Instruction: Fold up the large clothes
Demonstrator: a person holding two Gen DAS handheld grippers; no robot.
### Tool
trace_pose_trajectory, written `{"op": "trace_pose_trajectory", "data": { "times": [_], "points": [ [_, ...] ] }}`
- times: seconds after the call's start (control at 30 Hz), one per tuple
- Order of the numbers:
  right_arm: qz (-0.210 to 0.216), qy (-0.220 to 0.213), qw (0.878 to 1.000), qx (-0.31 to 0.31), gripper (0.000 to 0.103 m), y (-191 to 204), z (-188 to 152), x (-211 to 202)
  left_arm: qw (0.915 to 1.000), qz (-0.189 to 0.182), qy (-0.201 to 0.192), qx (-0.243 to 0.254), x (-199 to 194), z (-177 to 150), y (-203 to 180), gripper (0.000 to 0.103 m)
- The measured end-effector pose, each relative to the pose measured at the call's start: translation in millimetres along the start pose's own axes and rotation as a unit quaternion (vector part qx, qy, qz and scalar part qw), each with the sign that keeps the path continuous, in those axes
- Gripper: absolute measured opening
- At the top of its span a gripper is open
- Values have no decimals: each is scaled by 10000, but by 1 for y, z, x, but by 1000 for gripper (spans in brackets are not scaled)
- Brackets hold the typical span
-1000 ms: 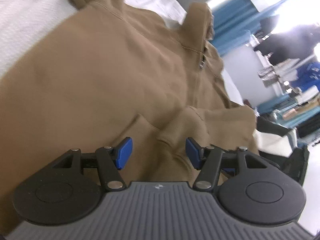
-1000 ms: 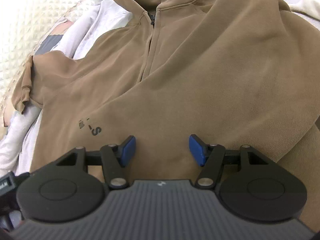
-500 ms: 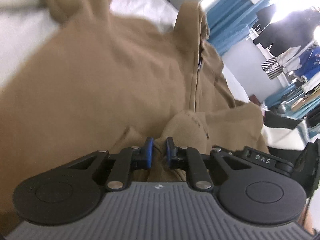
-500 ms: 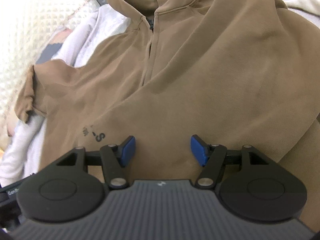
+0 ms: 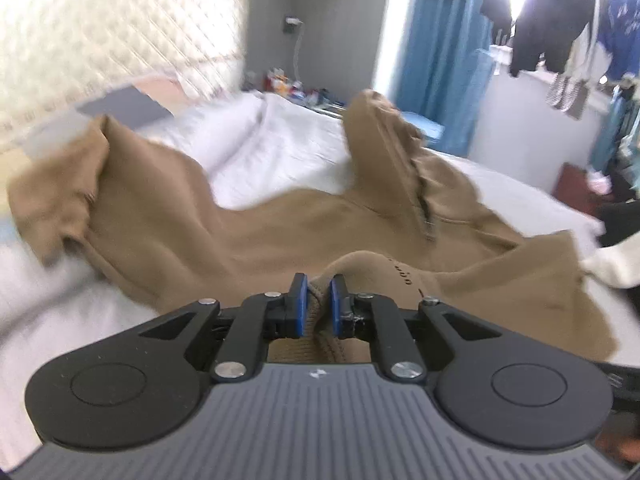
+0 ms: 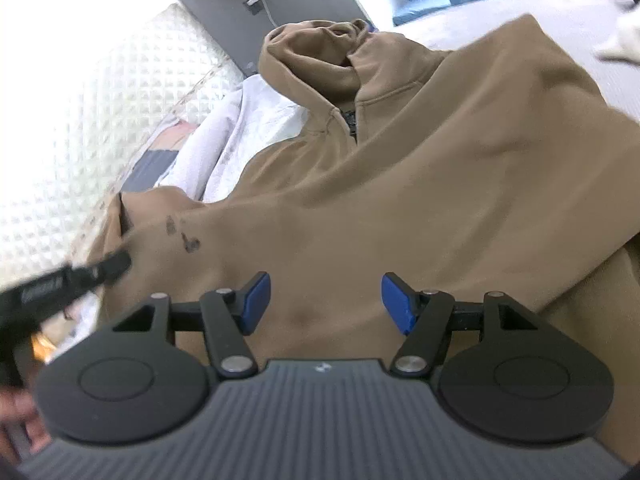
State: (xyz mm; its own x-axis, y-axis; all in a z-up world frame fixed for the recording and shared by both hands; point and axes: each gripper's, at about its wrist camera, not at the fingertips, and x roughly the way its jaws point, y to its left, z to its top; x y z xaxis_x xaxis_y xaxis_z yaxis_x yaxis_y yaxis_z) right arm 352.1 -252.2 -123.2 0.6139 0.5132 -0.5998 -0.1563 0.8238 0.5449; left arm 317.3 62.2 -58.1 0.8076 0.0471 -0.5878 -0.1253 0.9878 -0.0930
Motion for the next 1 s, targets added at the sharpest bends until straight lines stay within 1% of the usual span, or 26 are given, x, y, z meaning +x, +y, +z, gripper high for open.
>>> {"op": "trace_pose_trajectory", "data": {
  "times": [0.07,0.1,0.17,0.23,0.3,0.43,0.57,0.63,0.67,0.7,0.77,0.83,0.87,0.9,1.0],
  "points": [
    [-128,35,9995,-288,65,6,-2,8,9998,194,27,42,19,0,12,14],
    [-264,104,9983,-503,64,10,-4,14,9996,273,89,16,29,-3,18,14],
    [-420,380,9957,-735,63,10,-8,29,9988,388,292,-36,56,-15,34,15],
    [-550,561,9934,-836,62,7,-14,42,9981,349,485,-161,78,-30,50,15],
    [-631,591,9908,-1043,62,10,-18,47,9967,315,708,-247,96,-40,60,15],
    [-714,610,9893,-1119,62,12,-16,52,9958,335,704,-478,114,-49,66,20],
    [-765,583,9879,-1213,63,15,-17,57,9955,240,639,-660,117,-50,72,23],
    [-786,578,9883,-1169,64,16,-17,57,9947,152,657,-774,109,-50,75,26],
    [-785,579,9887,-1140,64,16,-18,56,9942,115,677,-833,106,-49,78,33],
    [-777,579,9891,-1109,65,15,-17,56,9940,112,670,-860,102,-48,81,43],
    [-776,579,9894,-1081,65,15,-17,55,9944,219,605,-832,92,-39,88,52],
    [-767,583,9898,-1048,65,15,-17,54,9952,267,532,-771,84,-29,98,55],
    [-763,585,9901,-1027,65,14,-16,54,9956,368,487,-718,81,-20,105,58],
    [-761,589,9903,-1000,65,14,-15,55,9955,559,434,-629,79,-11,112,60],
    [-746,580,9909,-960,65,14,-14,55,9926,1124,387,-245,86,17,131,62]
  ]
}}
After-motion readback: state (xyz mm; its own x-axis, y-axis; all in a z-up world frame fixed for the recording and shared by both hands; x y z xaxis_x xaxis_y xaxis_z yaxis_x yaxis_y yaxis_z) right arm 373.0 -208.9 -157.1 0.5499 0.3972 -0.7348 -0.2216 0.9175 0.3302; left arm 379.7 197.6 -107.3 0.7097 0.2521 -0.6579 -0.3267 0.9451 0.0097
